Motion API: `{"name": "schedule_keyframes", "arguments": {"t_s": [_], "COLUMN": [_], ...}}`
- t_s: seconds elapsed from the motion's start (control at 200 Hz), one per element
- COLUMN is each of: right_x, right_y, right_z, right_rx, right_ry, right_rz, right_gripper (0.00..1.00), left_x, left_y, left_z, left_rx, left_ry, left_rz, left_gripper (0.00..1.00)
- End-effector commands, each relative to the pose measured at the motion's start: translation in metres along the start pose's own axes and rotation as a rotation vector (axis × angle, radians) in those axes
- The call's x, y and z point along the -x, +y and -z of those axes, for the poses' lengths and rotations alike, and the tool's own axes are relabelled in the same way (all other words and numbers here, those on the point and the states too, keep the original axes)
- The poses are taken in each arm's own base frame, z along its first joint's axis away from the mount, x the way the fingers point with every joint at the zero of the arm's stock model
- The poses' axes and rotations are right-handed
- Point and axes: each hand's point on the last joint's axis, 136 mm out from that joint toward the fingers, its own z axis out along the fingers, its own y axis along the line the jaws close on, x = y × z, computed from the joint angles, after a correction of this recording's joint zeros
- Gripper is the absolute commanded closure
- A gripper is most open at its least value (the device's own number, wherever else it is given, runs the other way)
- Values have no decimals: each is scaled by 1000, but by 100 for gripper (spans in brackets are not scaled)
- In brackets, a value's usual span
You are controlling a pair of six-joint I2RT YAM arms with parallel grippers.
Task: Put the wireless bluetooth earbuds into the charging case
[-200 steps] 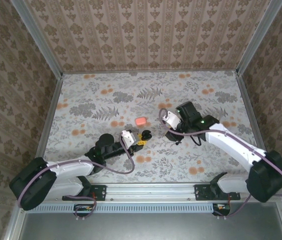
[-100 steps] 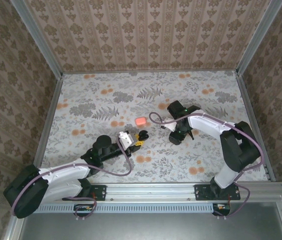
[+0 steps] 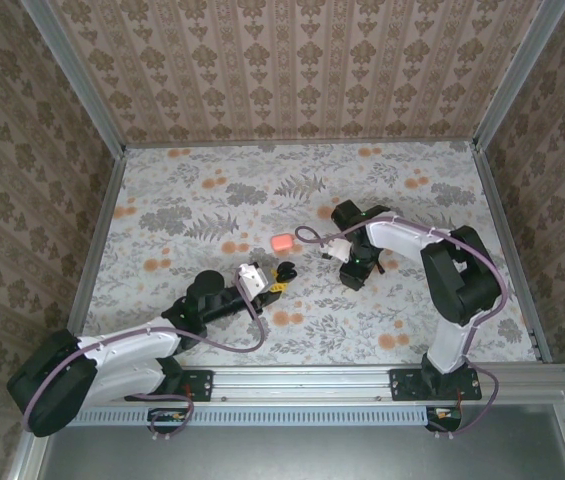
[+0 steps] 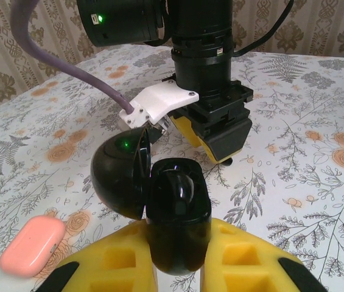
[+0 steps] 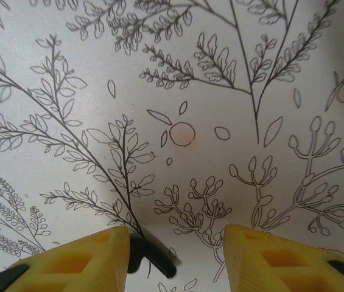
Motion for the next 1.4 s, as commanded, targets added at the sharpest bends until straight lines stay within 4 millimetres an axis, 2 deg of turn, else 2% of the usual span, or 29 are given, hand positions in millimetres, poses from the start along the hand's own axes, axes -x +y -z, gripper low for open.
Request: {"name": "schedule_keyframes", "arguments": {"t_s": [0.0, 0.19, 0.29, 0.475, 0.6, 0.85, 1.395], "right_x": [-8, -8, -7, -21, -32, -28, -22], "right_y": [0, -1, -2, 5, 10, 8, 7], "right_z": [0, 5, 15, 29, 27, 19, 4], "right_rx": [17, 19, -2, -29, -58, -117, -89], "right_ry": [49, 43, 24, -5, -31, -105, -104], "right_rz": [6, -6, 5, 159, 277, 405, 407], "right_gripper": [53, 53, 53, 54, 54, 53, 52], "left_x": [-2, -1, -1, -1, -2, -1, 0], "left_y": [3, 4, 4, 4, 4, 3, 4], "left_z": [1, 2, 1, 1, 1, -3, -3], "left_rx": [12, 15, 11, 11, 10, -7, -6], "left_ry": [-2, -3, -3, -2, 0, -3, -4], "left_rz": [-13, -12, -12, -12, -12, -8, -10], "left_gripper": [86, 86, 86, 86, 86, 86, 86]}}
